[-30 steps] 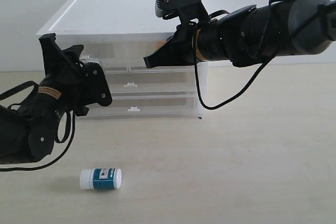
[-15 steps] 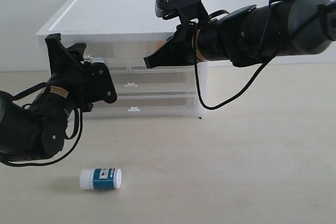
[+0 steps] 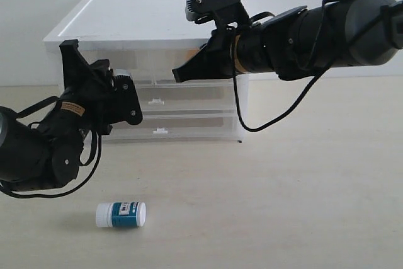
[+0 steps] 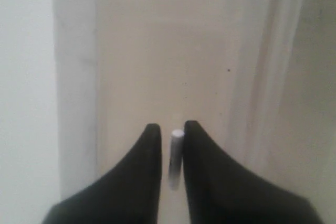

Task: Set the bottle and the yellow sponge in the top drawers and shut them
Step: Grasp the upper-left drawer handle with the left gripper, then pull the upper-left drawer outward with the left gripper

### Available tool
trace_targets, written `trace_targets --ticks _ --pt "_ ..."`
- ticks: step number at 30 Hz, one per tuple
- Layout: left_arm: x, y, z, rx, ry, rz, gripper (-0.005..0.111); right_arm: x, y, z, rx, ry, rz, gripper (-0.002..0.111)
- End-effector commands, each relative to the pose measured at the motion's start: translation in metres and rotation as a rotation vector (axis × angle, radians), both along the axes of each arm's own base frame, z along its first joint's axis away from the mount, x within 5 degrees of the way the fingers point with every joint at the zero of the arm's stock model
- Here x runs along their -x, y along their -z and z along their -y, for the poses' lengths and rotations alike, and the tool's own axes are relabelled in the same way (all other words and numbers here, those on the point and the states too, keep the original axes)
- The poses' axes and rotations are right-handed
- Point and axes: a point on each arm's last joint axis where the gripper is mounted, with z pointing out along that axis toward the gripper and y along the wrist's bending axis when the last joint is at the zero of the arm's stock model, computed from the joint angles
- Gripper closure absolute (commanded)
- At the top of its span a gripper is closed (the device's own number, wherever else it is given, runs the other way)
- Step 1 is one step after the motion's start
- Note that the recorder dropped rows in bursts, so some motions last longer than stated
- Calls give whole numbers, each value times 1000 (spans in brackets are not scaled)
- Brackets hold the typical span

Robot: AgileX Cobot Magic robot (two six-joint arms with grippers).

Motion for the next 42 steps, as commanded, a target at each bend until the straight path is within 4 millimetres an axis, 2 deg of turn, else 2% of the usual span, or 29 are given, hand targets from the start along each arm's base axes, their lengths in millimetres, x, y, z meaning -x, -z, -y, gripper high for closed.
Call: trace_targets --ticks 1,11,15,27,36,42 --pt "-11 -8 -6 1 -5 23 103 -9 -5 10 14 83 37 108" --pt "-13 -2 -14 -17 -50 108 103 -9 -5 10 18 84 41 108" --pt "-7 2 -16 -12 -45 86 103 -9 -5 11 20 91 43 108" --pt "18 13 -2 7 -1 19 103 -10 -4 12 30 97 50 108" --pt "41 -4 0 45 4 25 103 -12 -6 12 31 109 60 108" --pt "56 -11 -6 67 -8 17 103 -12 -6 12 26 108 57 108"
